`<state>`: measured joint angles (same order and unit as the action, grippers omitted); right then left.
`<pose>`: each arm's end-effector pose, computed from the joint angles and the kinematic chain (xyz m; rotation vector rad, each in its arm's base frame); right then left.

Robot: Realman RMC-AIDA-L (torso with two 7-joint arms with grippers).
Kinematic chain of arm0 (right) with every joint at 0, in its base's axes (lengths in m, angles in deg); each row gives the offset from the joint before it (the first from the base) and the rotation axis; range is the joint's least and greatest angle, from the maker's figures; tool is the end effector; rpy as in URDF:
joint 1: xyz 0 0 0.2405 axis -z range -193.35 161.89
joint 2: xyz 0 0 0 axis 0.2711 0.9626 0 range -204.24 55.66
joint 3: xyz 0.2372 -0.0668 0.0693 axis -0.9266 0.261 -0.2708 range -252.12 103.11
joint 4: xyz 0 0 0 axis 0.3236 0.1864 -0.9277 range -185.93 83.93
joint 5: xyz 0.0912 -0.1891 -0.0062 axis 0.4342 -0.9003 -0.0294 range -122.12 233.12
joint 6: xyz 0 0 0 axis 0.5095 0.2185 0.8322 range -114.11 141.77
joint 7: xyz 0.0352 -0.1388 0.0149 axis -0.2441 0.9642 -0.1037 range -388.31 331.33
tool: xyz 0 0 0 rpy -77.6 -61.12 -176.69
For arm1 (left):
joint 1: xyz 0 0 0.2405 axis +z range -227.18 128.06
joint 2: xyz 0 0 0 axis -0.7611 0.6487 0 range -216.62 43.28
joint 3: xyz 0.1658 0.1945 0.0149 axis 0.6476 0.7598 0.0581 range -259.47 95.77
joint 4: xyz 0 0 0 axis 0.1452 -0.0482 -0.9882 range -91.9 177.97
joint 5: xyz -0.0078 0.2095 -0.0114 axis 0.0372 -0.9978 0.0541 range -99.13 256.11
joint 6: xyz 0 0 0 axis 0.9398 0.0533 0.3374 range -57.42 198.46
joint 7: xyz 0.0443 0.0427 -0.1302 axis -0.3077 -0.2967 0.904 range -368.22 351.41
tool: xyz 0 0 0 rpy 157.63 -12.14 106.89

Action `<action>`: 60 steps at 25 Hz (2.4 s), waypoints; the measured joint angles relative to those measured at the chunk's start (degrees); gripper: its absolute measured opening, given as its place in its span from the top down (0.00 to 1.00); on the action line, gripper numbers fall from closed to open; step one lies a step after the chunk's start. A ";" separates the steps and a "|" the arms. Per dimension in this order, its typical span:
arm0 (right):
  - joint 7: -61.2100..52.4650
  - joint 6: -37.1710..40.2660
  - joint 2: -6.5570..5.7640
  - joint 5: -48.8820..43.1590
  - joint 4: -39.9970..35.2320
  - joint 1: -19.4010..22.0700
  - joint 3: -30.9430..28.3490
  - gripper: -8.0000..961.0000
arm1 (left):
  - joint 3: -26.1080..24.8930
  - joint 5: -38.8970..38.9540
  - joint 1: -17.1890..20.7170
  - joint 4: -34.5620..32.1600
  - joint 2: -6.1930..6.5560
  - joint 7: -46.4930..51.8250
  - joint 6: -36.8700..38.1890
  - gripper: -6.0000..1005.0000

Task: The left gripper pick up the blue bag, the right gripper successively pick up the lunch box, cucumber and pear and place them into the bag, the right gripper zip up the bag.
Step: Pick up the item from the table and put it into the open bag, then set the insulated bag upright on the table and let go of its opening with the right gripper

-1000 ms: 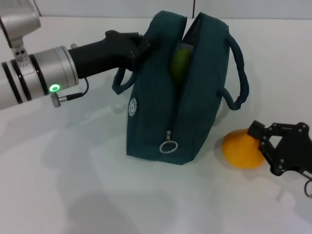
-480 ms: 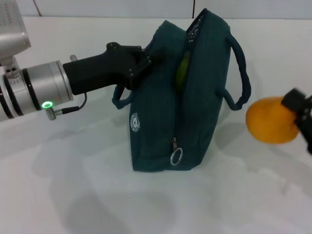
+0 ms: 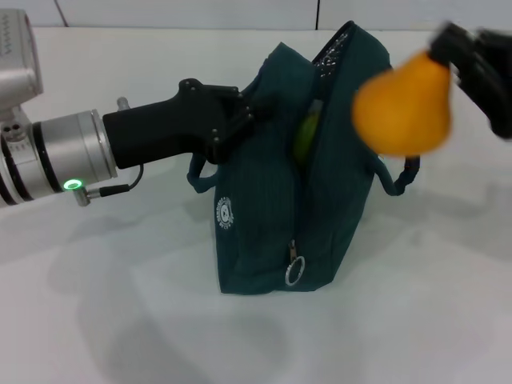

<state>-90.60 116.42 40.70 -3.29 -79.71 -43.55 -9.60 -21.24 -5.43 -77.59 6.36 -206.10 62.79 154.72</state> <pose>0.1987 0.3157 0.0398 -2.3921 0.1421 1.5729 -0.2128 0.3369 -0.0149 -2.6236 -0.3991 -1.0386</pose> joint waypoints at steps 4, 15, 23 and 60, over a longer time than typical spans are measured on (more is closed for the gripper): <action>-3.98 -6.09 0.15 -1.95 0.20 -5.33 0.53 0.89 | 0.03 -0.10 -0.16 -0.06 -0.01 -0.50 0.21 0.95; -5.55 -11.34 0.85 -4.29 0.33 -9.39 5.01 0.87 | -0.31 0.25 -0.44 -0.03 -0.04 -1.57 -0.32 0.95; -5.58 -11.08 0.57 -4.54 0.41 -7.94 6.92 0.85 | -0.41 0.63 -0.57 0.15 -0.04 -1.87 -0.70 0.95; 2.32 -7.12 -0.52 3.16 -0.16 3.11 14.47 0.64 | -0.42 1.07 -1.23 2.11 -0.36 -2.25 -1.94 0.95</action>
<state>-88.28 109.30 40.18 -0.12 -79.87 -40.44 4.87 -21.66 -4.36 -78.82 8.47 -206.46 60.55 152.77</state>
